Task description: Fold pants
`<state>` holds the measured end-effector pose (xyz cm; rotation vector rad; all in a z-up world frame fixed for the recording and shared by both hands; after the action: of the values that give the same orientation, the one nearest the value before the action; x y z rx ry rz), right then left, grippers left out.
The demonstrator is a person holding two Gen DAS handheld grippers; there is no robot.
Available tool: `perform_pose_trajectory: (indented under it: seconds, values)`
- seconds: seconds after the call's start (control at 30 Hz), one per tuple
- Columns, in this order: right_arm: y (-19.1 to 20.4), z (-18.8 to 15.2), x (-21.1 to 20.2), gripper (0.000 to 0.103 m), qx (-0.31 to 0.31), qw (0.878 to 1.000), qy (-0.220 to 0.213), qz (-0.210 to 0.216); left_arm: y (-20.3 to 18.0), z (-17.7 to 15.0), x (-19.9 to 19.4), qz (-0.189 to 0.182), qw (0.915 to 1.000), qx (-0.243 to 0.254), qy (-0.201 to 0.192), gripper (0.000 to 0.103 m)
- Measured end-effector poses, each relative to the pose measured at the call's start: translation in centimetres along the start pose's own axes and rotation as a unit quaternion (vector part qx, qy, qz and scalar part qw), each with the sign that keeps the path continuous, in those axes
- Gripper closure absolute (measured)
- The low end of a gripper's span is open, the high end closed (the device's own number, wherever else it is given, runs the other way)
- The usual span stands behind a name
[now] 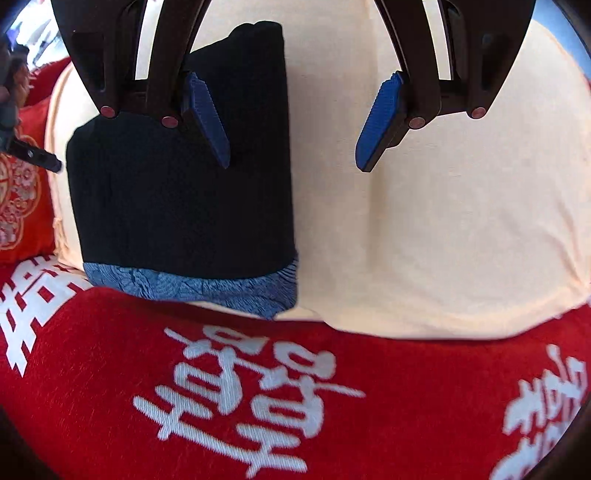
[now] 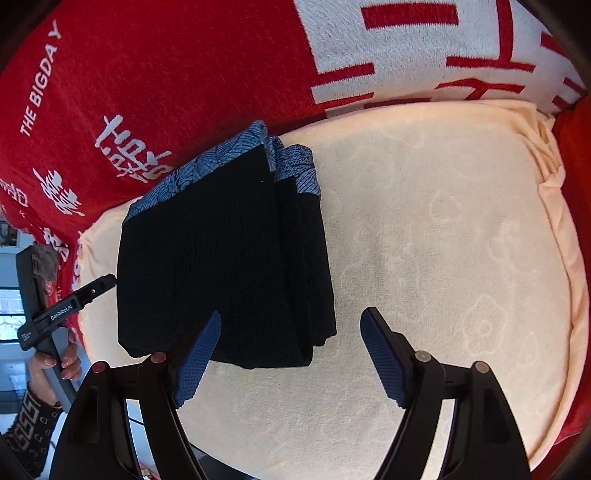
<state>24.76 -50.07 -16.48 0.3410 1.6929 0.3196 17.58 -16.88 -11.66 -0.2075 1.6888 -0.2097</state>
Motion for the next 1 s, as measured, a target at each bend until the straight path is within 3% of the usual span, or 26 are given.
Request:
perform_pose_trajectory:
  seconds: [0.23,0.33,0.37,0.57,0.7,0.73,0.77,0.8,1.0]
  values:
    - [-3.1,3.0,2.3,0.022,-0.017,0.992,0.028,0.124,1.8,2.0,2.2,-0.106,0.9938,0.007,0.034,0.031]
    - [-3.9,4.3,3.8,0.021,-0.03,0.986,0.046,0.158,1.9,2.5,3.3,-0.129,0.9904,0.029,0.04,0.029]
    - [-4.2,4.7,4.4,0.021,-0.033,0.985,0.054,0.162,2.0,2.7,3.6,-0.13,0.9901,0.033,0.041,0.019]
    - [-4.0,6.1,6.6,0.021,-0.055,0.964,0.084,0.248,0.6,3.3,5.2,-0.162,0.9845,0.053,0.042,0.018]
    - [-3.1,7.2,7.8,0.02,-0.049,0.96,0.1,0.258,0.0,3.3,6.5,-0.184,0.9818,0.033,0.036,0.019]
    - [-3.2,7.5,7.8,0.023,-0.038,0.959,0.102,0.261,0.2,3.2,6.5,-0.19,0.981,0.024,0.032,0.021]
    - [-3.2,7.6,7.8,0.028,-0.028,0.96,0.106,0.258,0.3,2.9,6.4,-0.209,0.9774,0.014,0.025,0.033]
    - [-3.2,7.5,7.7,0.039,-0.026,0.963,0.107,0.246,0.4,2.5,6.1,-0.215,0.9765,0.006,0.016,0.037]
    - [-2.2,6.4,6.0,0.056,-0.027,0.963,0.091,0.254,-1.3,1.1,3.8,-0.175,0.9844,0.016,-0.006,0.047]
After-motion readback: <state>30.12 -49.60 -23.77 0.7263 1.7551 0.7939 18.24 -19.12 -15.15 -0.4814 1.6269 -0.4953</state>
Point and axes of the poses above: each gripper's, at about its wrist camera, not at the fingertips, and x roughly the way its jaws point, y to its left, z to its top, the point moved 1 cm from there along x, roughly the way its jaws point, and after that the axes turned 13 degrees about y, right-handed, at the moved point
